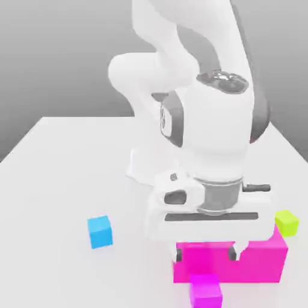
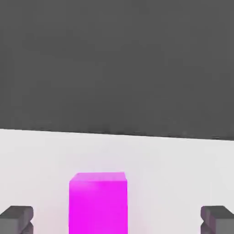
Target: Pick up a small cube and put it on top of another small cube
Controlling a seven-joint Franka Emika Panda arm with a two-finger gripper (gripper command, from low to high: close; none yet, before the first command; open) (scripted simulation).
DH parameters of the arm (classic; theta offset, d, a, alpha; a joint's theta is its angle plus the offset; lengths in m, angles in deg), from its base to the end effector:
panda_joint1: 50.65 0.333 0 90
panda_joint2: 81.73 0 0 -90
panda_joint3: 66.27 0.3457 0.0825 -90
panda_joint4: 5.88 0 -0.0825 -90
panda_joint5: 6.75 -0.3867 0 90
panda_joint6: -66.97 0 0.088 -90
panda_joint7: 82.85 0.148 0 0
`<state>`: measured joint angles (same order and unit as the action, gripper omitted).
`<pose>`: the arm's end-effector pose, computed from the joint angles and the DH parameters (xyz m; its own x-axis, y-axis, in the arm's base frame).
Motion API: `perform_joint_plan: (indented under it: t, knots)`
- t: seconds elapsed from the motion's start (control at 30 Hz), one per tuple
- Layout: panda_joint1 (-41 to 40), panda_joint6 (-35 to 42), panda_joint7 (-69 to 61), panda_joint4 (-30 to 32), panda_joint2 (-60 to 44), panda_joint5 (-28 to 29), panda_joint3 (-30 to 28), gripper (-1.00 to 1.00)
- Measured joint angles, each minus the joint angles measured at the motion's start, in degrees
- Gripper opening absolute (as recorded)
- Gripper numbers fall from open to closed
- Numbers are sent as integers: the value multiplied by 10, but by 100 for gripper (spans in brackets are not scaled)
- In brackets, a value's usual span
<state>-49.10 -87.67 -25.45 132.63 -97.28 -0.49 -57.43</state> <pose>0.4962 0.0960 0.1869 0.7464 -0.6653 0.0139 -0.6652 -0.7466 -0.0088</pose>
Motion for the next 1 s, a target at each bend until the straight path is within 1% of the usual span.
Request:
perform_joint_plan:
  t: [0.13,0.17,0.4,0.53,0.57,0.63,0.7,0.8,1.0]
  knots:
    - [17,-61,18,-13,-83,21,-19,0]
    - [20,-73,21,-16,-99,26,-24,-100]
    - [20,-74,23,-17,-100,28,-24,-100]
    - [5,-19,5,-2,-30,4,-3,-100]
    - [6,-7,-5,-4,-14,5,3,-100]
    - [32,-3,-27,-23,1,30,24,-100]
    - [65,2,3,-12,26,26,53,-100]
    - [113,10,76,19,66,3,95,-100]
    - [191,25,232,93,125,-54,145,-100]
